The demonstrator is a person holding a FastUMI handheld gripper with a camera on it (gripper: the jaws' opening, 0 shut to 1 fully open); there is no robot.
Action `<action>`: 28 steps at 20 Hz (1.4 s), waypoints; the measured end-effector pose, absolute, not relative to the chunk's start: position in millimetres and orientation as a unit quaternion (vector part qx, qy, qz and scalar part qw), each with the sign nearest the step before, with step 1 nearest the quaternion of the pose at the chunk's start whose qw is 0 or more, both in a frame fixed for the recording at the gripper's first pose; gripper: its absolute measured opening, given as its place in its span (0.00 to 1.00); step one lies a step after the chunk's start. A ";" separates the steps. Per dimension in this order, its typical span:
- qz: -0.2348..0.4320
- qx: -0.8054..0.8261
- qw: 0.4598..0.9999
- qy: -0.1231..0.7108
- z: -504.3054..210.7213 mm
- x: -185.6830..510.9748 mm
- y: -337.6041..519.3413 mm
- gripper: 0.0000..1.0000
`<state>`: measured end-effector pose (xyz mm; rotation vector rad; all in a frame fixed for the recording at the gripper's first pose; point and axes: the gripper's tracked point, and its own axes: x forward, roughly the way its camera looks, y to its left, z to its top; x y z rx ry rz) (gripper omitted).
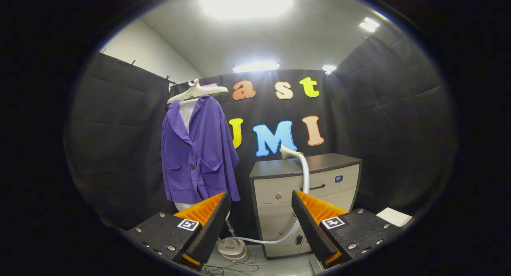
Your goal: Iron the clothes twice with a garment steamer, once on the left side and once on the right side.
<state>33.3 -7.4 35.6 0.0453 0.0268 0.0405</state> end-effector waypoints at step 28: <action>0.108 0.078 0.991 0.031 165.7 348.1 -130.0 0.94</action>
